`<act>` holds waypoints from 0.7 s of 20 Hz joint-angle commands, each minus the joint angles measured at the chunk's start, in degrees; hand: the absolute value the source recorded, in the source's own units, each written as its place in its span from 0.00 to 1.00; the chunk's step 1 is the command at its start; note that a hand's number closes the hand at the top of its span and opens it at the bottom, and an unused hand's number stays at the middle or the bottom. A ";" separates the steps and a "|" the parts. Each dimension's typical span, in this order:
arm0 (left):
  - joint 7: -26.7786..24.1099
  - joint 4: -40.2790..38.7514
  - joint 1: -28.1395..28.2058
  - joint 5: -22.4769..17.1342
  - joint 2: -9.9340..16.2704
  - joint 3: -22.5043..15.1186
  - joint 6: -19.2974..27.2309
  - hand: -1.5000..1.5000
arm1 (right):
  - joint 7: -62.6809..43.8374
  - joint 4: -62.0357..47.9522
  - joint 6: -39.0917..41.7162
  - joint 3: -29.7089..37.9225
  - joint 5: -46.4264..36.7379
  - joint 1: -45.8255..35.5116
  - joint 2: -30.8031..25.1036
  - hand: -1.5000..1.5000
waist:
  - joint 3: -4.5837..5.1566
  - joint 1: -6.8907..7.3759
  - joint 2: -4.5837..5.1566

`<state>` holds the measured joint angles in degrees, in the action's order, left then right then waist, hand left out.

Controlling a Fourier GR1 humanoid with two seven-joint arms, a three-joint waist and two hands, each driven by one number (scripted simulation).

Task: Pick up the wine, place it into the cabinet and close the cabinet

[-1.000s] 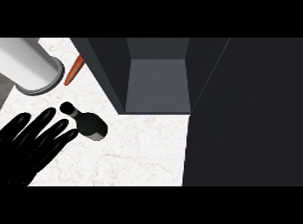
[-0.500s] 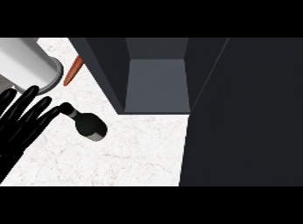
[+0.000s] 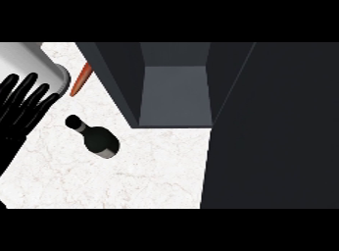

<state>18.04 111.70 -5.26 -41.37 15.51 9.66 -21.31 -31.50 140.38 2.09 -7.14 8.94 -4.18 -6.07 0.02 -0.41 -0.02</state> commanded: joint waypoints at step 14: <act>-15.82 -30.52 -4.65 14.29 1.79 3.13 -13.75 0.00 | -5.82 2.14 -1.00 1.55 1.77 -5.77 0.86 0.00 | 0.02 0.17 0.06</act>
<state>5.79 87.79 -10.04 -28.92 15.71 11.61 -30.77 -34.24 139.75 2.18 -5.58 8.63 -8.56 -5.54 0.02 -0.36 0.04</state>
